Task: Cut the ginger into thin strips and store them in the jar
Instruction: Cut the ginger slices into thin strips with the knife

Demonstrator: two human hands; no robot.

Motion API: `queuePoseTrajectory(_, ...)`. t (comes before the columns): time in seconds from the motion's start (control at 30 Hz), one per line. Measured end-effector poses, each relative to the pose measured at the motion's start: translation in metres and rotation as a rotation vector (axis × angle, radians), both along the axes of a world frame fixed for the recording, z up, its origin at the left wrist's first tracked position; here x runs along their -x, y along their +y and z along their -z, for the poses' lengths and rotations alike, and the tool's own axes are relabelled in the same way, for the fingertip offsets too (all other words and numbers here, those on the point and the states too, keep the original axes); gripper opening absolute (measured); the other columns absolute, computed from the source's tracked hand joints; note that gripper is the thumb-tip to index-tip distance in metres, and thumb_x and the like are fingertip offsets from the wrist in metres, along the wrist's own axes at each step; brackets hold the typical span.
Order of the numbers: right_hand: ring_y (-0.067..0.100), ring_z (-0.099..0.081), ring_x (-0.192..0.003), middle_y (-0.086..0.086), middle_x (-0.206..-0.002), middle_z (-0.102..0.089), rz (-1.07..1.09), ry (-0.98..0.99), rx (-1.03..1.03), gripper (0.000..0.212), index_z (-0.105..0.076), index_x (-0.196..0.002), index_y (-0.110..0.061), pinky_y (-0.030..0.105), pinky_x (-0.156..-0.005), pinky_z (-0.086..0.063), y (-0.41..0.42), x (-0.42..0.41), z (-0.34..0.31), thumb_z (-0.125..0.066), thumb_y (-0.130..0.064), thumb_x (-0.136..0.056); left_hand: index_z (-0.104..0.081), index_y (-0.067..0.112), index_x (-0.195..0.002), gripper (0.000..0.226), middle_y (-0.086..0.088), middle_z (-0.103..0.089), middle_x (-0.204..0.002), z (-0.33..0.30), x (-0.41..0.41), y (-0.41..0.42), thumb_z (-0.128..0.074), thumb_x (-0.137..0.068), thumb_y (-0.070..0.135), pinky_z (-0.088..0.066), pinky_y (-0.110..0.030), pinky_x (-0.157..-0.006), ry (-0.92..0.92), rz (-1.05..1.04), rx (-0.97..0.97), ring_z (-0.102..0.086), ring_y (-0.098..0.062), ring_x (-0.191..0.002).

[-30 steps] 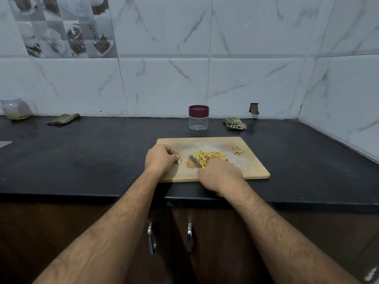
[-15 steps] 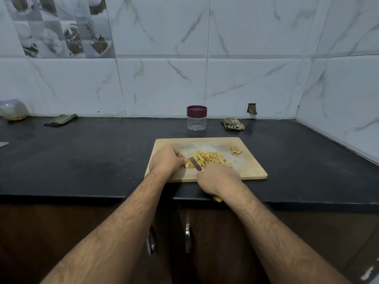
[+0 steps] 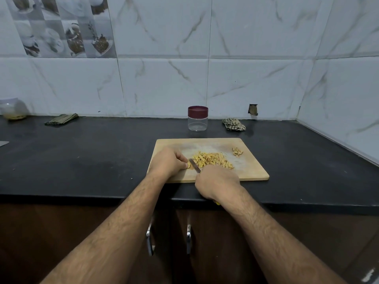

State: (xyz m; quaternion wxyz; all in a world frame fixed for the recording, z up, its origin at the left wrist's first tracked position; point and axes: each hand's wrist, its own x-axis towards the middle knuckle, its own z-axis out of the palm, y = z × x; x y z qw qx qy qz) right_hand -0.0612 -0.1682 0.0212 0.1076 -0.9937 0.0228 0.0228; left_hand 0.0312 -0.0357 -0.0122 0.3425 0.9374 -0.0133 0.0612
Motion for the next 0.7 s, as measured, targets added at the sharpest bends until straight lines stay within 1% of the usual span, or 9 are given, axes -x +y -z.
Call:
queuePoseTrajectory(0.1,0.023,-0.052,-0.086,0.004,-0.101,-0.059,0.004,-0.008,0.016,0.029,-0.064,-0.116,-0.014,0.033,-0.073,-0.04,0.002,0.001,-0.001,-0.041,-0.026,-0.101,-0.077,0.032,-0.088,0.007,0.015,-0.072,-0.095,0.0,0.001,-0.003,-0.075,-0.083,0.027,-0.046,-0.024,-0.07,-0.009,-0.025,-0.037,-0.062,-0.007,-0.088)
queuePoseTrajectory(0.17,0.022,-0.052,-0.086,0.003,-0.099,-0.057,0.0,-0.008,0.027,0.028,-0.064,-0.115,-0.014,0.033,-0.073,-0.04,0.004,0.001,0.0,-0.042,-0.025,-0.101,-0.077,0.031,-0.087,0.007,0.016,-0.071,-0.094,-0.001,0.002,-0.004,-0.073,-0.083,0.026,-0.048,-0.025,-0.071,-0.022,-0.04,-0.052,-0.061,-0.006,-0.086)
queuePoseTrajectory(0.3,0.023,-0.051,-0.088,0.005,-0.113,-0.063,-0.005,0.013,0.053,0.026,-0.064,-0.114,-0.015,0.034,-0.075,-0.041,0.009,0.003,-0.001,-0.044,-0.019,-0.098,-0.077,0.03,-0.089,0.009,0.014,-0.072,-0.095,0.001,0.004,-0.007,-0.07,-0.084,0.026,-0.048,-0.024,-0.071,-0.061,-0.033,-0.095,-0.063,-0.01,-0.088)
queuePoseTrajectory(0.4,0.024,-0.052,-0.091,0.004,-0.114,-0.063,-0.009,0.028,0.087,0.027,-0.063,-0.116,-0.015,0.034,-0.075,-0.042,0.013,0.005,-0.002,-0.046,-0.014,-0.095,-0.077,0.03,-0.093,0.011,0.012,-0.073,-0.098,0.004,0.005,-0.005,-0.069,-0.086,0.03,-0.049,-0.025,-0.074,-0.092,-0.026,-0.121,-0.064,-0.013,-0.095)
queuePoseTrajectory(0.5,0.023,-0.059,-0.102,0.003,-0.117,-0.064,-0.013,0.029,0.114,0.027,-0.063,-0.118,-0.015,0.033,-0.074,-0.042,0.017,0.005,-0.003,-0.048,-0.013,-0.095,-0.076,0.032,-0.095,0.011,0.01,-0.073,-0.098,0.009,0.006,-0.004,-0.069,-0.086,0.035,-0.05,-0.026,-0.075,-0.116,-0.017,-0.122,-0.065,-0.013,-0.096)
queuePoseTrajectory(0.6,0.023,-0.06,-0.109,0.002,-0.121,-0.064,-0.021,0.024,0.12,0.027,-0.063,-0.119,-0.016,0.032,-0.073,-0.041,0.02,0.001,-0.003,-0.049,-0.016,-0.096,-0.075,0.032,-0.098,0.015,0.01,-0.074,-0.099,0.012,0.009,-0.004,-0.066,-0.087,0.034,-0.053,-0.029,-0.076,-0.153,-0.009,-0.131,-0.066,-0.012,-0.096)
queuePoseTrajectory(0.67,0.022,-0.06,-0.107,0.002,-0.12,-0.063,-0.023,0.028,0.125,0.028,-0.062,-0.121,-0.016,0.032,-0.073,-0.041,0.021,0.001,-0.003,-0.049,-0.017,-0.096,-0.076,0.031,-0.1,0.017,0.009,-0.074,-0.097,0.013,0.013,-0.004,-0.064,-0.088,0.031,-0.054,-0.032,-0.077,-0.178,-0.005,-0.144,-0.067,-0.014,-0.093)
queuePoseTrajectory(0.7,0.022,-0.059,-0.101,0.002,-0.117,-0.063,-0.023,0.034,0.133,0.028,-0.062,-0.121,-0.016,0.033,-0.073,-0.041,0.021,0.002,-0.003,-0.05,-0.017,-0.096,-0.076,0.03,-0.101,0.018,0.008,-0.074,-0.097,0.014,0.014,-0.005,-0.063,-0.089,0.03,-0.055,-0.032,-0.077,-0.189,-0.004,-0.15,-0.066,-0.015,-0.092)
